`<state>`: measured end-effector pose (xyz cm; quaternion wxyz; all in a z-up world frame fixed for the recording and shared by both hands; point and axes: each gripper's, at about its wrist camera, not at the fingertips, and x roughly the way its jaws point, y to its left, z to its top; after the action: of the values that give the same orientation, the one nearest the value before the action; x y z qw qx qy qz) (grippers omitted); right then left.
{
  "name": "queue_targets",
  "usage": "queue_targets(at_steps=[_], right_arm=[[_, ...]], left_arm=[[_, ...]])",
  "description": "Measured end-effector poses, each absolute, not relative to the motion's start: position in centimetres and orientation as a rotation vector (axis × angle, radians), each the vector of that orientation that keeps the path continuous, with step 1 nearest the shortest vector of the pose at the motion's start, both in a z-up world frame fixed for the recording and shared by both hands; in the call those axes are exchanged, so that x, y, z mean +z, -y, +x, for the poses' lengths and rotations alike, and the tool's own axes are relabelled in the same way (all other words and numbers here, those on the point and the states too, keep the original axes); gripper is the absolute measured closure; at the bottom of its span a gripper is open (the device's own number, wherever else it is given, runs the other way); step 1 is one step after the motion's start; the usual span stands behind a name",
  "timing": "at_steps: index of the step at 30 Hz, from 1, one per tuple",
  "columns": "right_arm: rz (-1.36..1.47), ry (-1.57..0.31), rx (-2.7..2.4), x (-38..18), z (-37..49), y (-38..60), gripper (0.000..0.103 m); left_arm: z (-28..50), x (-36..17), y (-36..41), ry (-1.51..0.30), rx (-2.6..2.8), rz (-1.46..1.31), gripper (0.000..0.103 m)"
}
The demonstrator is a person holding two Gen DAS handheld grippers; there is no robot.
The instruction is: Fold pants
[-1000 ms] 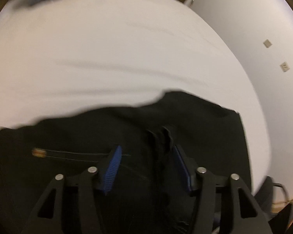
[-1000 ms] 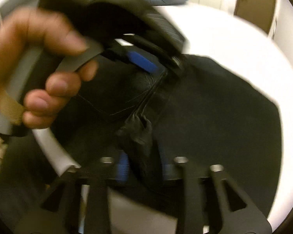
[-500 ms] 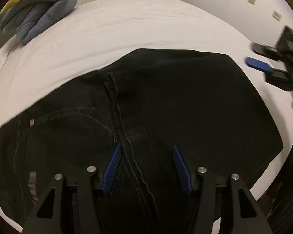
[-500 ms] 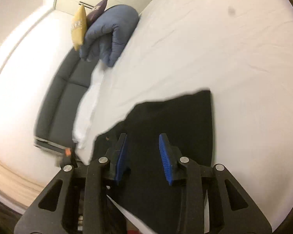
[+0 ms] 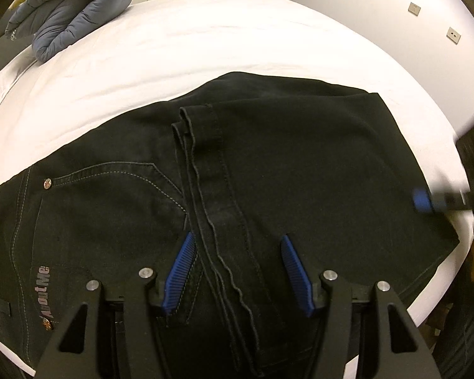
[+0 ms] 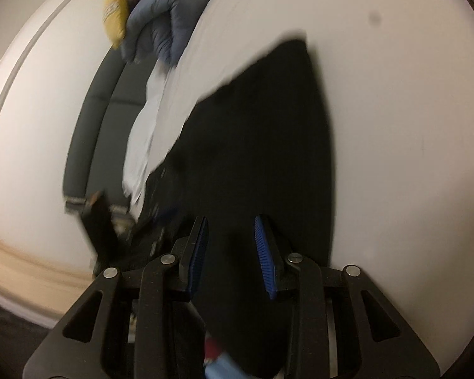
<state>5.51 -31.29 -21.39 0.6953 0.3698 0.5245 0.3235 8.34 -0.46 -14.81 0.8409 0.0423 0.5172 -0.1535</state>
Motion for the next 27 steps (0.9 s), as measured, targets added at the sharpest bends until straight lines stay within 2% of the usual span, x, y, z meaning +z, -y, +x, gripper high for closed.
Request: queue_targets(at_steps=[6, 10, 13, 16, 17, 18, 19, 20, 21, 22, 24, 27], right_arm=[[0.806, -1.143, 0.724, -21.6, -0.9, 28.3, 0.074], [0.703, -1.156, 0.694, -20.5, -1.1, 27.4, 0.082], [0.671, -1.159, 0.688, -20.5, -1.2, 27.4, 0.093], [0.665, -1.179, 0.666, -20.4, -0.6, 27.2, 0.093], [0.647, -1.197, 0.644, -19.8, -0.3, 27.3, 0.087], [0.636, -1.214, 0.601, -18.5, 0.0, 26.9, 0.085], [0.655, -1.205, 0.59, -17.5, 0.3, 26.7, 0.078], [0.695, -1.162, 0.616, -16.7, 0.3, 27.1, 0.056], [0.735, -1.088, 0.656, -15.4, 0.3, 26.9, 0.037], [0.752, -1.018, 0.662, -14.2, 0.4, 26.6, 0.009], [0.778, -0.915, 0.685, -12.9, 0.9, 25.7, 0.006], [0.893, -0.969, 0.742, -13.8, 3.5, 23.5, 0.008]], left_arm=[[7.2, -15.5, 0.4, -1.07, -0.316, 0.091, 0.042], [6.9, -15.5, 0.5, -1.059, -0.311, 0.084, 0.042], [6.7, -15.1, 0.3, -1.047, -0.308, 0.067, 0.042], [6.0, -14.0, -0.5, -1.035, -0.304, 0.014, 0.042], [5.6, -13.5, -1.1, -1.023, -0.299, -0.02, 0.04], [4.9, -12.8, -2.0, -0.999, -0.29, -0.058, 0.033], [3.9, -11.8, -3.4, -0.956, -0.262, -0.104, 0.029], [3.1, -11.0, -4.7, -0.918, -0.234, -0.141, 0.022], [2.1, -10.3, -6.3, -0.879, -0.203, -0.189, 0.015], [1.1, -9.6, -8.7, -0.841, -0.159, -0.26, 0.013], [-0.3, -9.0, -12.4, -0.806, -0.092, -0.369, 0.013], [-2.4, -9.6, -19.1, -0.774, 0.02, -0.561, 0.013]])
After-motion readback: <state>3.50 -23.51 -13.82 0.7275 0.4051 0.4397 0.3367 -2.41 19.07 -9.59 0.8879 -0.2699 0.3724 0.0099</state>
